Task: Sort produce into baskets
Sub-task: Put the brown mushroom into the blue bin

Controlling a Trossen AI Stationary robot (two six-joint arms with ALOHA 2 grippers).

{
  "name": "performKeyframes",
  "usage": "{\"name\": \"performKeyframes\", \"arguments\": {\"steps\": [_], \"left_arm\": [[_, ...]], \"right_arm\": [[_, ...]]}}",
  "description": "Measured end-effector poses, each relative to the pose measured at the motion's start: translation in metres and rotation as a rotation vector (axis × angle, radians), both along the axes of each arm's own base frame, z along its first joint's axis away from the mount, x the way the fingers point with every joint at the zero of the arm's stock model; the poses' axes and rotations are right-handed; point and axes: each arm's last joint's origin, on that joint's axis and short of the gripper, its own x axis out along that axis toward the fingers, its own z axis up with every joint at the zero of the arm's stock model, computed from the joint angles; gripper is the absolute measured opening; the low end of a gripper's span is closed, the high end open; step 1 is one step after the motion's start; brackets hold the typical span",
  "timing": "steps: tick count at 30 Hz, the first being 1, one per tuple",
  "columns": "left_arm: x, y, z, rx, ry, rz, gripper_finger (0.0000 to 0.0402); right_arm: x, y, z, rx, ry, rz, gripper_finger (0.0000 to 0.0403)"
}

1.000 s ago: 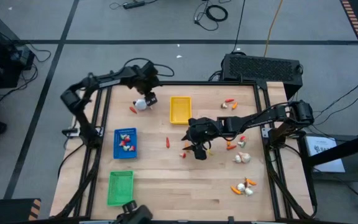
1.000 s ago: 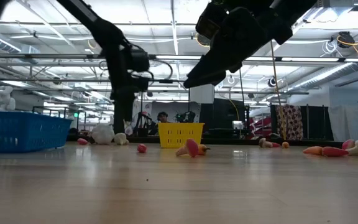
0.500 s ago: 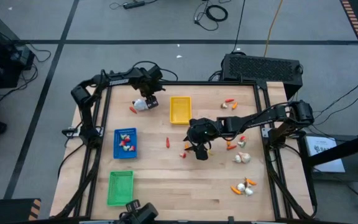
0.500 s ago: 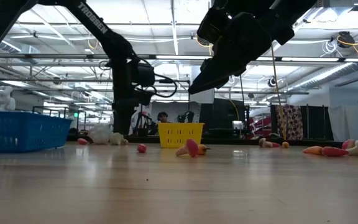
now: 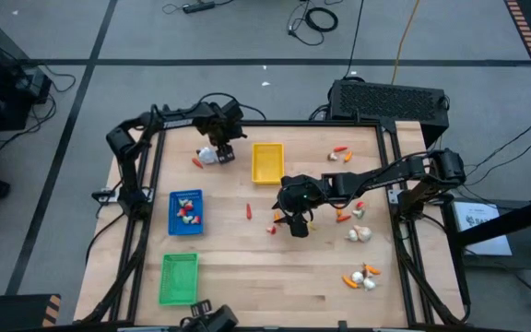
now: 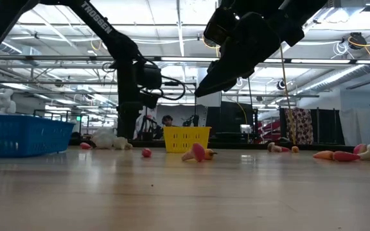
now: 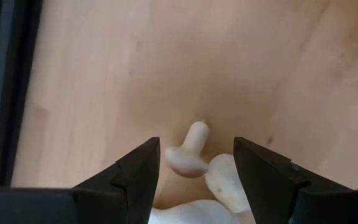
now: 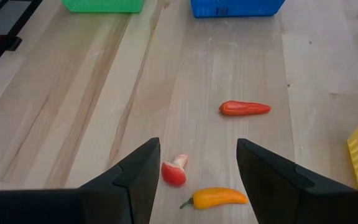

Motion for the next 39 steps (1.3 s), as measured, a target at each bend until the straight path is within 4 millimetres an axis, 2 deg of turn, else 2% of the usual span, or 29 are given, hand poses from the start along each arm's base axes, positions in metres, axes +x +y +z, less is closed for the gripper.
{"name": "performKeyframes", "arguments": {"steps": [10, 29, 39], "left_arm": [[0.005, -0.003, -0.02, 0.015, 0.109, -0.016, 0.0212], [0.001, -0.006, -0.022, -0.025, 0.148, -0.018, 0.021], [0.001, -0.005, -0.022, -0.025, 0.148, -0.018, 0.0135]], "right_arm": [[0.0, 0.0, 0.0, 0.0, 0.0, 0.0, 0.0203], [0.0, 0.0, 0.0, -0.001, -0.001, 0.002, 0.0203], [0.0, 0.0, 0.0, -0.003, -0.001, 0.003, 0.0203]]}}
